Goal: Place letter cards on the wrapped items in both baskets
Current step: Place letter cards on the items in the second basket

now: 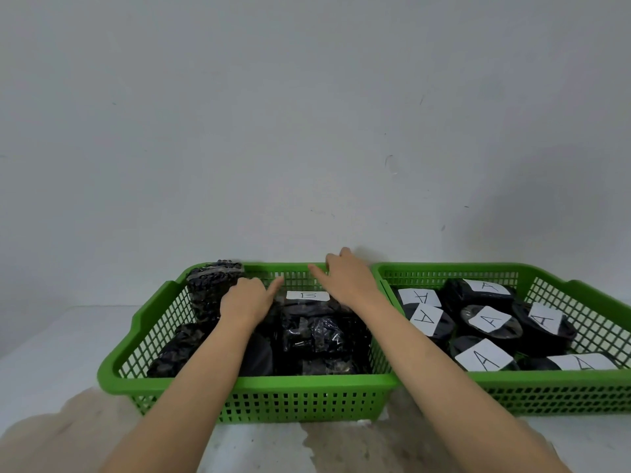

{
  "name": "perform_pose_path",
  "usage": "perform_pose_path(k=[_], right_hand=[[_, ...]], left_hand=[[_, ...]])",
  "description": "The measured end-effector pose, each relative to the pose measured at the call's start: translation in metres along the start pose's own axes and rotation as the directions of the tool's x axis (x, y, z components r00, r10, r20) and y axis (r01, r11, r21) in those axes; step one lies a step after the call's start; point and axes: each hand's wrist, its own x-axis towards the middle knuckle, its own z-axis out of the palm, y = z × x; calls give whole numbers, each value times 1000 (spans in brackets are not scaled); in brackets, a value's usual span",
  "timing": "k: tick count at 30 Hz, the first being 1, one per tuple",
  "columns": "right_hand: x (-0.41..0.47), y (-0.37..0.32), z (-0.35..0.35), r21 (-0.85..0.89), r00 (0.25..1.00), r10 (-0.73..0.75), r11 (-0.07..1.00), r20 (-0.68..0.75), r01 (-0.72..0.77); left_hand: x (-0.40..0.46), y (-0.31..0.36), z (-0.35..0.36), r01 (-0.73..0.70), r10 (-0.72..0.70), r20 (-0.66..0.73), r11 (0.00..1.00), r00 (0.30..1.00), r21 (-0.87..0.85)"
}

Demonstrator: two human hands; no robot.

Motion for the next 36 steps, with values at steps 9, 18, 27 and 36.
perform_pose_path(k=[9,18,27,36], right_hand=[[-7,-3,-16,-148,928,94,988,361,-42],[-17,1,-28,-332,702,137,932,699,148],[-18,23,-32,-46,795,-32,996,606,75],[-26,21,-60,695,822,-246,682,514,-230]], left_hand=[[-5,-1,0,-91,75,109,984,991,154],[-5,-1,-2,-28,55,613,998,788,-54],[-7,-15,-19,38,315,470,798,824,-602],[0,-17,-18,297,88,363,415,928,-860]])
